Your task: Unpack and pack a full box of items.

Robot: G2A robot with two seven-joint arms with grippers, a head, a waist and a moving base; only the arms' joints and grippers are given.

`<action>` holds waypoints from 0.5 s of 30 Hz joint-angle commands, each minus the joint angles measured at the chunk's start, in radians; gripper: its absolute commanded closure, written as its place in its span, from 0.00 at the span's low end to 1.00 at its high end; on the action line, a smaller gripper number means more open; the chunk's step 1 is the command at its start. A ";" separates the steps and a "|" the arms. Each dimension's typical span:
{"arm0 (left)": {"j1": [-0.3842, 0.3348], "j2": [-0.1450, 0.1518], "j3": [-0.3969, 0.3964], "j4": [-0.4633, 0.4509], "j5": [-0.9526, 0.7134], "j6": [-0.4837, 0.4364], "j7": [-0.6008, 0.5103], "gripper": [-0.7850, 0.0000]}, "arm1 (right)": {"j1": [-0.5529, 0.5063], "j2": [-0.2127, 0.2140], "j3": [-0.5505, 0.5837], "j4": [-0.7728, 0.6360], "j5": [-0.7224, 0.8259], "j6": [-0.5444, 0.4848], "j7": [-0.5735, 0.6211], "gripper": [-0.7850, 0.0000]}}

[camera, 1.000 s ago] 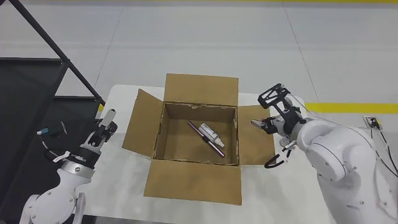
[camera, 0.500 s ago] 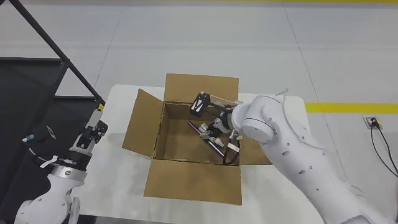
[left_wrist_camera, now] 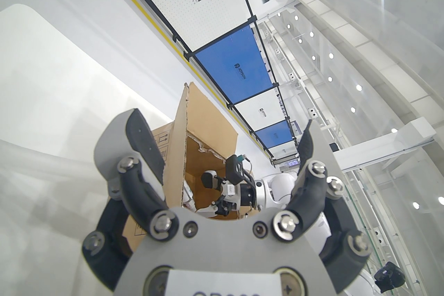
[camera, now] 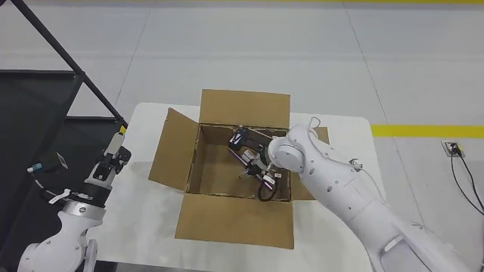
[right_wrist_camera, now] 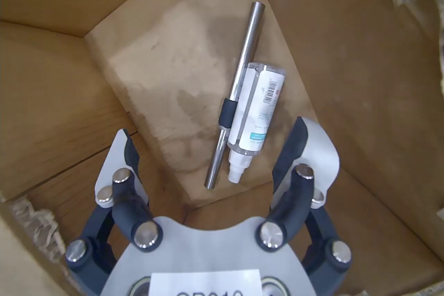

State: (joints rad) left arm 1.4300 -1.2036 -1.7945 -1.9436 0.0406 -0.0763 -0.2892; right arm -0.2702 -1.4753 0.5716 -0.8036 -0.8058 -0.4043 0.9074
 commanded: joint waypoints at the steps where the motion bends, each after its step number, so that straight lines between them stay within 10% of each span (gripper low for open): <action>1: 0.000 0.000 0.000 0.000 0.000 0.000 0.000 0.00 | 0.008 -0.019 -0.023 0.029 -0.020 0.049 -0.007 0.06; 15: 0.000 0.000 0.000 0.000 0.000 0.000 0.000 0.00 | 0.063 -0.125 -0.078 0.271 -0.036 0.124 -0.081 0.49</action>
State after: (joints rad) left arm 1.4300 -1.2036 -1.7945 -1.9436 0.0405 -0.0763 -0.2892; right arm -0.2100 -1.5966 0.4942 -0.5466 -0.8426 -0.2778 0.8311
